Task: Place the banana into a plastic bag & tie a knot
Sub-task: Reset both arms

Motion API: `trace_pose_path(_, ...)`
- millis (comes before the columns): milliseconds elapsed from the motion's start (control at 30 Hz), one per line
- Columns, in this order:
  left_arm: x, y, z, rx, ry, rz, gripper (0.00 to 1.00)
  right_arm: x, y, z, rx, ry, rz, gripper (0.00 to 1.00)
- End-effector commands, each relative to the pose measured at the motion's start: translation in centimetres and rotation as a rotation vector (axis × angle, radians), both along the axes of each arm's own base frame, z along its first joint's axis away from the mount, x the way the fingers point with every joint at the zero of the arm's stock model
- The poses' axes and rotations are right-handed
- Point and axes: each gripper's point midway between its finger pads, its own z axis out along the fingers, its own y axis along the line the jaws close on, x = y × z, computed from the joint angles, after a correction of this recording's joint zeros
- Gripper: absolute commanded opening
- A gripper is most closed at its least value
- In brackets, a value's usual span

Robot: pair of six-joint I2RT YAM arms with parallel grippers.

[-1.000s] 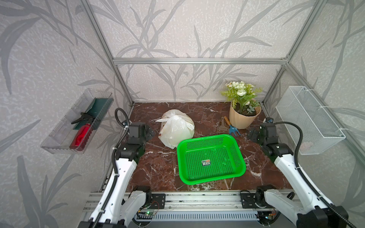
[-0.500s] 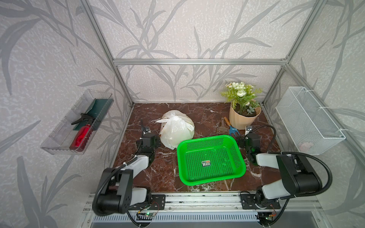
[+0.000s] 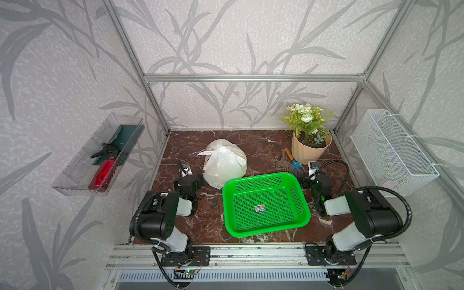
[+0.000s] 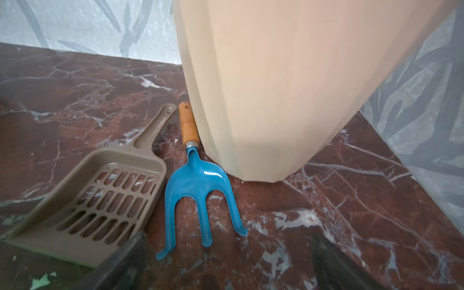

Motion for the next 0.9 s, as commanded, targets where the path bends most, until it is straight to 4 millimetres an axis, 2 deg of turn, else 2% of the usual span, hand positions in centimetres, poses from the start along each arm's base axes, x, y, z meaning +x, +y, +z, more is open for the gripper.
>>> trace_pose_path(0,1.5,0.6,2.4,-0.008,-0.081,0.022,0.99,-0.5,0.2,1.9,0.002,-0.113,0.021,0.99)
trace_pose_path(100,1.5,0.8,2.4,-0.007,-0.087,0.026,0.99,-1.1,0.0,2.1,0.005,-0.148,0.010,0.99)
trace_pose_path(200,1.5,0.7,2.5,-0.009,-0.088,0.025,0.99,0.0,-0.3,1.6,-0.017,-0.082,-0.032,0.99)
trace_pose_path(300,1.5,0.8,2.4,-0.009,-0.084,0.026,0.99,1.7,-1.4,1.1,-0.016,0.003,-0.112,0.99)
trace_pose_path(433,1.5,0.8,2.4,-0.009,-0.084,0.029,0.99,1.7,-1.4,1.3,-0.015,-0.006,-0.110,0.99)
trace_pose_path(600,1.5,0.8,2.5,-0.007,-0.086,0.027,0.99,1.5,-1.1,1.4,-0.020,-0.021,-0.095,0.99)
trace_pose_path(733,1.5,0.8,2.5,-0.008,-0.086,0.027,0.99,1.6,0.8,1.4,-0.038,-0.026,0.013,0.99)
trace_pose_path(867,1.5,0.8,2.4,-0.008,-0.084,0.026,0.99,1.7,0.9,1.2,-0.038,-0.008,0.012,0.99)
